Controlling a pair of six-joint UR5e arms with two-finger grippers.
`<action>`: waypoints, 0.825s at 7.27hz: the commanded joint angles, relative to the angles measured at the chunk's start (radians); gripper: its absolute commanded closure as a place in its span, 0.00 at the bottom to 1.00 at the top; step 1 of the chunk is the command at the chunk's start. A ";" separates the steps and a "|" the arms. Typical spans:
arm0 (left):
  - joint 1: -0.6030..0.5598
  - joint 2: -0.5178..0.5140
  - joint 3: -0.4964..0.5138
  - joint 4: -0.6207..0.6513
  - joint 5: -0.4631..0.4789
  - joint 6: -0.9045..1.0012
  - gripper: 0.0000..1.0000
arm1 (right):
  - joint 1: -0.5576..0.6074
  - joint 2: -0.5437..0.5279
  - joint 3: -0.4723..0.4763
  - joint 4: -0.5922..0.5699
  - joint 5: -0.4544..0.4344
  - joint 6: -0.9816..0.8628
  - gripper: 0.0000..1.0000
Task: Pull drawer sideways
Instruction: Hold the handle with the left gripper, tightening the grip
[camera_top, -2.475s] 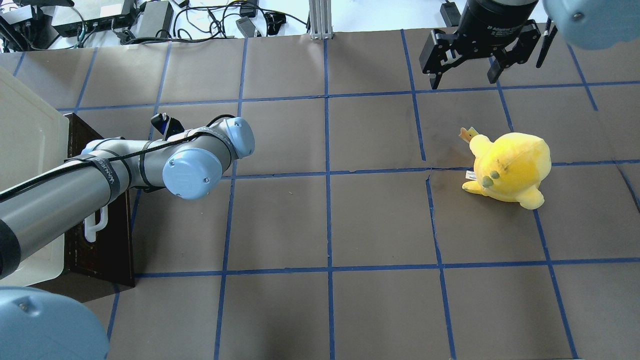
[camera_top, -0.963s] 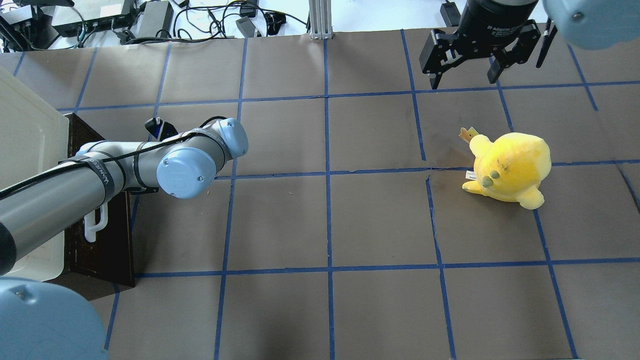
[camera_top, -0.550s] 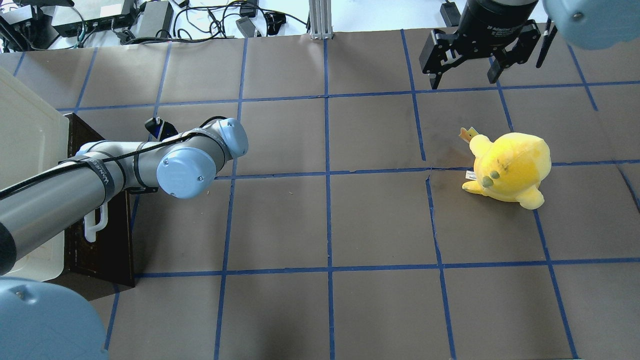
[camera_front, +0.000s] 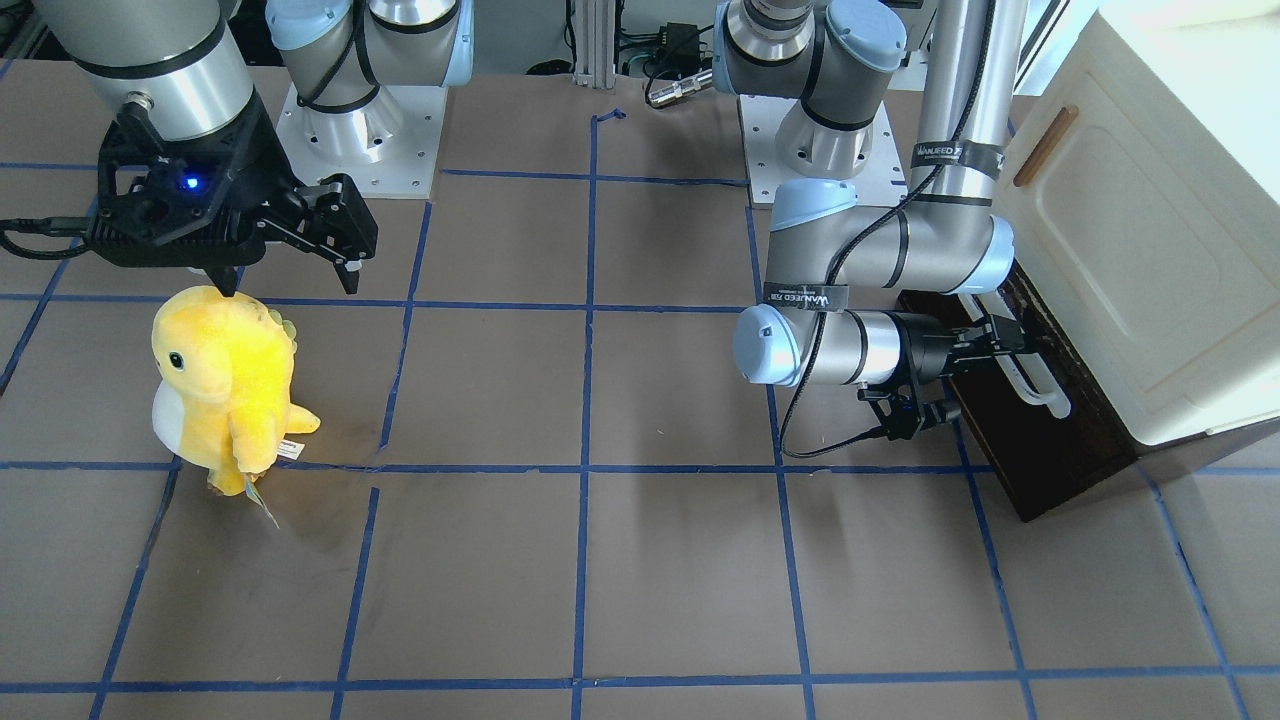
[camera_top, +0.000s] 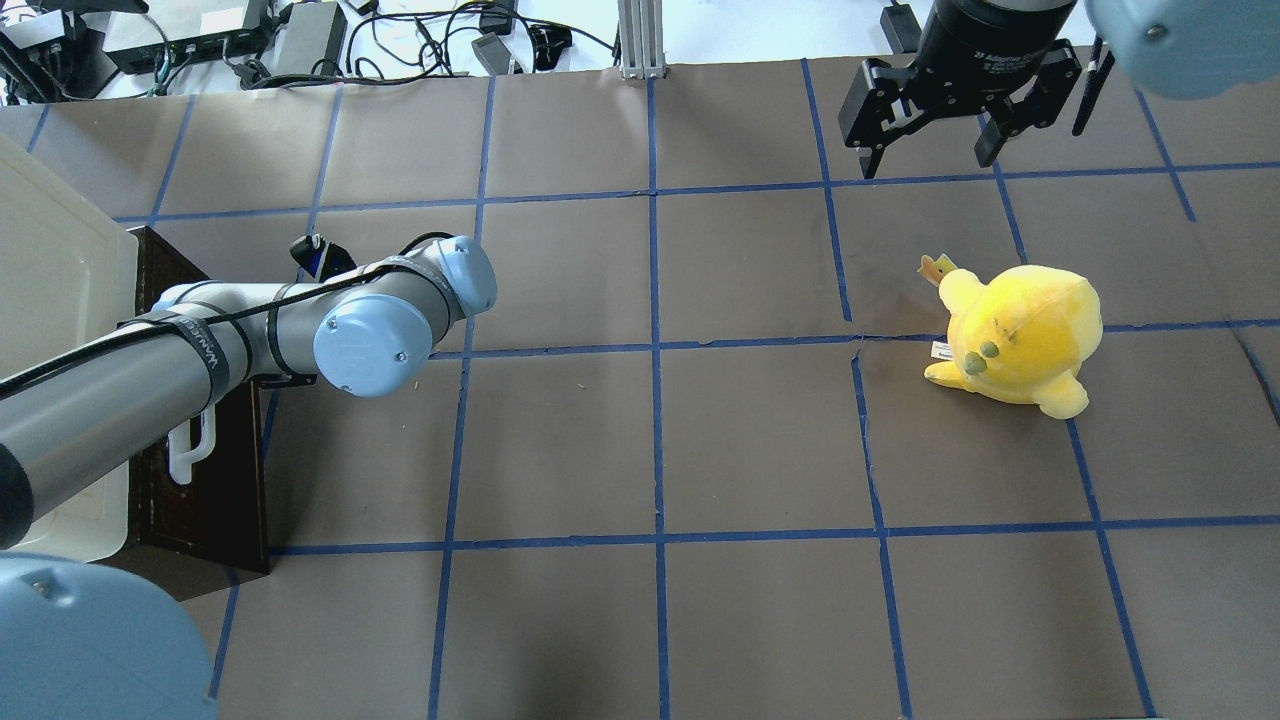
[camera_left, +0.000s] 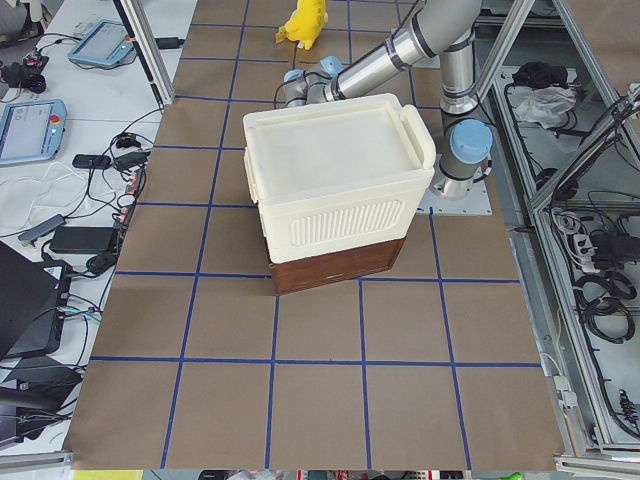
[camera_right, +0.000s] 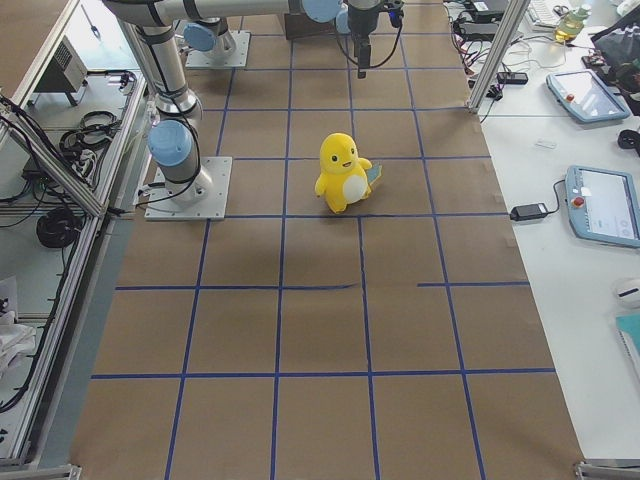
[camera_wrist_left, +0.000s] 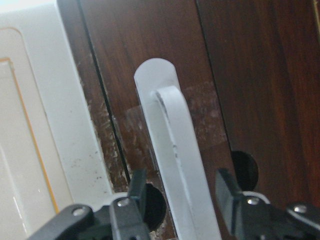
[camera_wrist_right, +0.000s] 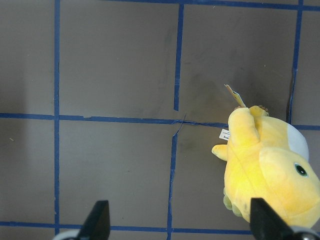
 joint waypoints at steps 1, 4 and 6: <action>0.000 -0.002 0.001 0.000 -0.035 -0.001 0.45 | 0.000 0.000 0.000 0.000 0.000 0.000 0.00; 0.000 0.000 0.002 0.000 -0.035 -0.001 0.50 | 0.000 0.000 0.000 0.000 0.000 0.000 0.00; 0.000 0.000 0.002 0.000 -0.034 0.000 0.50 | 0.000 0.000 0.000 0.000 0.000 0.000 0.00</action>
